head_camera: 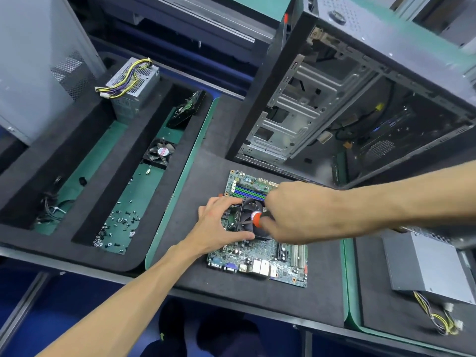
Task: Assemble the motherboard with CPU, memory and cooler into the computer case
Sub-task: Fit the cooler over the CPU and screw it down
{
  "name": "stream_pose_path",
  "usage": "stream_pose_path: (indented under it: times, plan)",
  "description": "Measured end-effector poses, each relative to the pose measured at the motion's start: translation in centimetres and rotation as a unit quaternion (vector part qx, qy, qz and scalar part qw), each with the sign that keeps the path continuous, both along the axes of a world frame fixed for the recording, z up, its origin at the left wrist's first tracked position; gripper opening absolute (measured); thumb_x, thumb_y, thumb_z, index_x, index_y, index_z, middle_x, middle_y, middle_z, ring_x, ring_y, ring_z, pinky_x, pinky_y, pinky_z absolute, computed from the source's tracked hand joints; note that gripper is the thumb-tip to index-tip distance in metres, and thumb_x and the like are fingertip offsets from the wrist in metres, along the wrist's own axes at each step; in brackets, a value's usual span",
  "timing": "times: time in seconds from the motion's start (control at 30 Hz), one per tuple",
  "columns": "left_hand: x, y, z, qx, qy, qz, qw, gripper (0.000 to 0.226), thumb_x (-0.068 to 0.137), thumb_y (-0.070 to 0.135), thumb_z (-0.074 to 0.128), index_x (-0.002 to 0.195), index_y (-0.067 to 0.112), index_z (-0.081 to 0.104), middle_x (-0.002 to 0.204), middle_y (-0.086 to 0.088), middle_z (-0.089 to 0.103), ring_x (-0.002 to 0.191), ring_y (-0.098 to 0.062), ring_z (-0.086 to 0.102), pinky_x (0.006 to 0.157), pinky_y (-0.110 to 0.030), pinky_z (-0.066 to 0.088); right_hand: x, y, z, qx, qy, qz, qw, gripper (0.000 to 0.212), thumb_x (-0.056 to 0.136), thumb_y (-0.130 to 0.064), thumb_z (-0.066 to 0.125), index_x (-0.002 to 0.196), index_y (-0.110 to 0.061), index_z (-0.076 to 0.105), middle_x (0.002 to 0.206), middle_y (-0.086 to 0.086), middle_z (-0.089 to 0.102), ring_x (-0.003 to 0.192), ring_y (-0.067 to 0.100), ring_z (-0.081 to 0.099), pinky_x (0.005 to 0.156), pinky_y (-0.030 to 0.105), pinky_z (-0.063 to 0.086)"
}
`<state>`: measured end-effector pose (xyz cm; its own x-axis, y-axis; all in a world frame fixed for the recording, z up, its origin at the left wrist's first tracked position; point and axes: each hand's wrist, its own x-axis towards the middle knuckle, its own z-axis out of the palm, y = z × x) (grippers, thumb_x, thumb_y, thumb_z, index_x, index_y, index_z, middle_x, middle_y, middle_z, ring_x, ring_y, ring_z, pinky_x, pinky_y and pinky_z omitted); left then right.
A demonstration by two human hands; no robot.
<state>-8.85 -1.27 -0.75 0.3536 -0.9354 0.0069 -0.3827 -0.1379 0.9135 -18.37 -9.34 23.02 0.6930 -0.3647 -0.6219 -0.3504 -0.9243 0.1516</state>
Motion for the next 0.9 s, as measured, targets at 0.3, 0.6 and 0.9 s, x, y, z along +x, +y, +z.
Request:
stream_pose_path:
  times: [0.3, 0.6, 0.9]
  plan:
    - [-0.4, 0.1, -0.7, -0.010, -0.001, 0.007, 1.000, 0.076, 0.054, 0.077, 0.076, 0.120, 0.061, 0.043, 0.118, 0.062, 0.019, 0.118, 0.033, 0.006, 0.096, -0.025, 0.024, -0.1, -2.1, -1.6, 0.335, 0.013, -0.647, 0.685, 0.030, 0.102, -0.029, 0.042, 0.082, -0.009, 0.053, 0.048, -0.002, 0.041, 0.028, 0.002, 0.022, 0.024, 0.014, 0.014]
    - [0.0, 0.1, 0.4, 0.012, -0.024, -0.010, 1.000, 0.081, 0.054, 0.079, 0.073, 0.125, 0.060, 0.038, 0.116, 0.063, 0.018, 0.116, 0.034, 0.007, 0.098, -0.035, 0.027, 0.0, -1.6, 0.6, -0.021, -0.007, 0.013, 1.000, 0.027, 0.093, -0.037, 0.055, 0.097, -0.013, 0.064, 0.067, 0.000, 0.054, 0.053, 0.019, 0.046, 0.046, 0.026, 0.036]
    - [0.6, -0.2, 1.3, 0.021, -0.061, -0.030, 0.997, 0.084, 0.056, 0.077, 0.074, 0.128, 0.045, 0.043, 0.112, 0.055, 0.033, 0.111, 0.037, 0.014, 0.090, -0.034, 0.028, -0.9, -1.9, 0.8, -0.047, -0.062, 0.138, 0.987, 0.026, 0.091, -0.042, 0.057, 0.103, -0.019, 0.056, 0.064, -0.007, 0.034, 0.055, 0.024, 0.041, 0.055, 0.030, 0.033]
